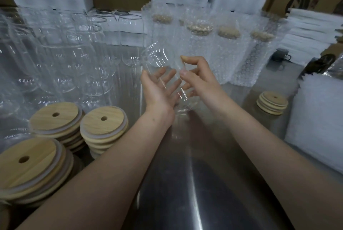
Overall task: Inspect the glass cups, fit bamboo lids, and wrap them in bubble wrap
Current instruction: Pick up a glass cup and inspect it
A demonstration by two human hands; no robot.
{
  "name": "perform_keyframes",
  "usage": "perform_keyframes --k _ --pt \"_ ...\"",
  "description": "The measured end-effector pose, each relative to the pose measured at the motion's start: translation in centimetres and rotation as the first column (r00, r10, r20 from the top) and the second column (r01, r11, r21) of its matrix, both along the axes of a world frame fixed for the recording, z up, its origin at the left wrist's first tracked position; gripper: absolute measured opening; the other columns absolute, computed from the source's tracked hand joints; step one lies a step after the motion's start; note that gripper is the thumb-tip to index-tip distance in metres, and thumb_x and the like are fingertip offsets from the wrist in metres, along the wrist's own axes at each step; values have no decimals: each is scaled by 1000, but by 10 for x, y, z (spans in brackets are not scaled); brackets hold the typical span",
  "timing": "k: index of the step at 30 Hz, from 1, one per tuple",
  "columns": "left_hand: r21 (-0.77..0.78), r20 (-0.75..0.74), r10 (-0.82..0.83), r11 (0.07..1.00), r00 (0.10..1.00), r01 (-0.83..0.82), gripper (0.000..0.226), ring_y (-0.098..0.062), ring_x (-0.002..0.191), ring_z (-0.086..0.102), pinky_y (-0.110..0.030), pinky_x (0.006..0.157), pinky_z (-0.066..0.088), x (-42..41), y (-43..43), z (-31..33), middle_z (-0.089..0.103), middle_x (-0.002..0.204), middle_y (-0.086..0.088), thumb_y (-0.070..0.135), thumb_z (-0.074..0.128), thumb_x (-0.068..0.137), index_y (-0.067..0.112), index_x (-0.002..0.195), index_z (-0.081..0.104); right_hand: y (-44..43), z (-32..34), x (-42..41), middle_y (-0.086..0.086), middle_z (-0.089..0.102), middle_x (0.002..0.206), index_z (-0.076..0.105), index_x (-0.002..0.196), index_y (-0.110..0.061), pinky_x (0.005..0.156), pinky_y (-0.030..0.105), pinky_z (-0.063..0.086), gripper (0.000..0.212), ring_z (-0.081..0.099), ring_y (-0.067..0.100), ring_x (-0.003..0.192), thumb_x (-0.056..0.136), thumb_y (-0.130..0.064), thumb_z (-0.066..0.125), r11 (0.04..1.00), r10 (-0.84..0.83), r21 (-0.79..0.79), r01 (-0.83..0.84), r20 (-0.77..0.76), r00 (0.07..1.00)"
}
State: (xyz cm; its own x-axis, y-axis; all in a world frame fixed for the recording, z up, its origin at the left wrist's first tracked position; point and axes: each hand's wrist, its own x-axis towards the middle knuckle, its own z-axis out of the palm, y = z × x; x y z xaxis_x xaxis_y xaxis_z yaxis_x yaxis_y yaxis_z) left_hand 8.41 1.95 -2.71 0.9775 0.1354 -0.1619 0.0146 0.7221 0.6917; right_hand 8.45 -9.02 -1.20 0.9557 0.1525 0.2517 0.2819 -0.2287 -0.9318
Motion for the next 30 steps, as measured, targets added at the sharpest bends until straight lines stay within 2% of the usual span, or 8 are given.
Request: perform_keyframes --k 3,6,11,16,21,25,28,30 --pt "-22 3 -80 997 997 80 64 -29 111 66 -47 99 49 1 -1 -1 70 115 -11 49 20 100 7 124 62 -8 2 3 0 60 106 57 125 -35 67 18 47 55 61 1 77 72 -47 68 996 90 21 -88 -120 989" --pt "-14 40 -181 983 983 182 65 -26 83 73 -40 74 59 4 -2 -6 74 89 -9 52 15 101 9 108 64 -12 4 -1 1 70 101 59 126 -29 70 27 48 49 66 17 82 79 -42 67 968 251 72 -240 -261 932" --pt "12 34 -234 972 972 234 70 -28 70 73 -38 60 59 6 -3 -11 74 83 -10 60 13 100 13 101 65 -7 2 -13 11 72 103 59 127 -23 67 35 52 61 67 23 81 71 -42 75 995 95 67 -80 -263 960" --pt "-20 59 -205 978 977 207 70 -31 90 69 -44 85 54 4 -8 -11 73 95 -9 58 14 101 9 107 64 3 -6 -21 16 70 109 57 125 -16 72 39 54 55 66 23 81 77 -26 80 989 -101 95 114 -133 986" --pt "-10 36 -178 984 983 178 59 -24 71 73 -38 67 60 -4 -13 -4 69 99 -7 53 17 103 12 102 58 6 -15 -27 -3 66 105 37 143 -32 79 32 57 92 66 14 95 63 -57 75 908 -291 -255 332 184 939" --pt "23 59 -122 992 991 121 57 -28 98 67 -52 108 41 -6 -15 -2 67 107 -8 51 18 103 13 103 59 3 -21 -27 7 57 123 27 149 -28 94 40 49 95 58 21 110 72 -59 72 841 -255 -391 373 321 912" --pt "31 65 -116 993 991 114 56 -34 114 63 -51 104 45 -5 -11 -3 67 114 -12 52 21 103 11 108 60 -5 -19 -25 -5 59 121 32 148 -28 90 24 49 73 59 2 106 87 -44 69 967 -119 -206 148 149 982" --pt "61 52 -105 993 993 102 58 -31 106 67 -52 107 42 -4 -8 -4 70 108 -9 53 21 102 12 102 62 -10 -14 -25 -14 63 104 46 138 -32 78 19 48 49 61 -5 88 92 -37 60 998 -35 44 34 20 999"
